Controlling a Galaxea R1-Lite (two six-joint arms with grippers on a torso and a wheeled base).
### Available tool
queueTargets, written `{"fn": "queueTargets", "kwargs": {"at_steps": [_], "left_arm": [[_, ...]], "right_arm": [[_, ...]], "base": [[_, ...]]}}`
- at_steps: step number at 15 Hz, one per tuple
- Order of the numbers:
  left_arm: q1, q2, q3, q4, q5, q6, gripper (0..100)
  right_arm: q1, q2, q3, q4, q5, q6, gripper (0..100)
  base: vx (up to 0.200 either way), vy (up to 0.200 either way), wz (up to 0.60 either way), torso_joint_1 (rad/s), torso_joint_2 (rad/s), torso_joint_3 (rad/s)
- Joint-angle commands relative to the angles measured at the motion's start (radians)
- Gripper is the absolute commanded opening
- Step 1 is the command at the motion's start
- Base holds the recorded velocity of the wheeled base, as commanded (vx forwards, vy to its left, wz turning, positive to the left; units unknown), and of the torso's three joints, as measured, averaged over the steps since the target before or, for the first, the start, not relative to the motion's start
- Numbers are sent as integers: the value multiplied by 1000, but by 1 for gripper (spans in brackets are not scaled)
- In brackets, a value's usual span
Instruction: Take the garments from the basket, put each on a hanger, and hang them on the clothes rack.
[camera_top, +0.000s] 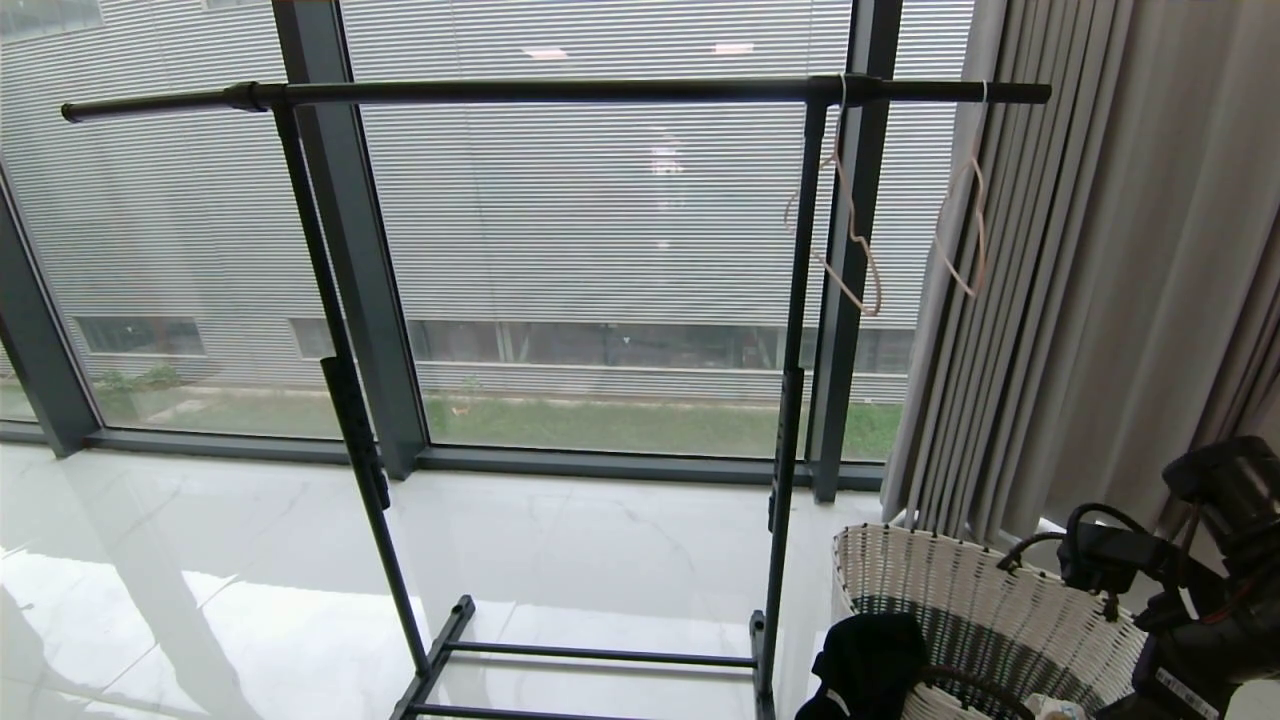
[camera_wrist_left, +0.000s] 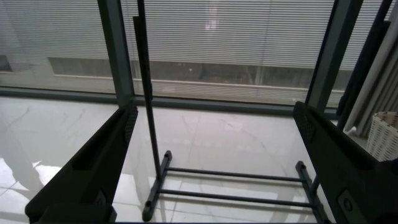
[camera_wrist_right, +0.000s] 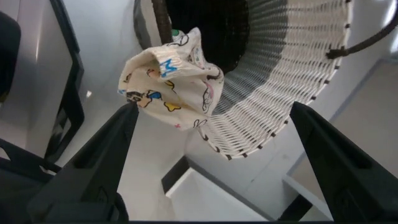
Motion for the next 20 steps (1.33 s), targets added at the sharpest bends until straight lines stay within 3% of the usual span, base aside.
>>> {"fn": "queueTargets", "kwargs": {"at_steps": [1, 9, 20], "left_arm": [[0, 0, 0, 0, 0, 0, 100], [0, 0, 0, 0, 0, 0, 100], [0, 0, 0, 0, 0, 0, 100]], "right_arm": [[2, 120, -12, -5, 0, -7, 100], [12, 289, -30, -117, -14, -7, 100], [2, 378, -23, -213, -34, -5, 100]], "base": [[0, 0, 0, 0, 0, 0], [0, 0, 0, 0, 0, 0], [0, 0, 0, 0, 0, 0]]}}
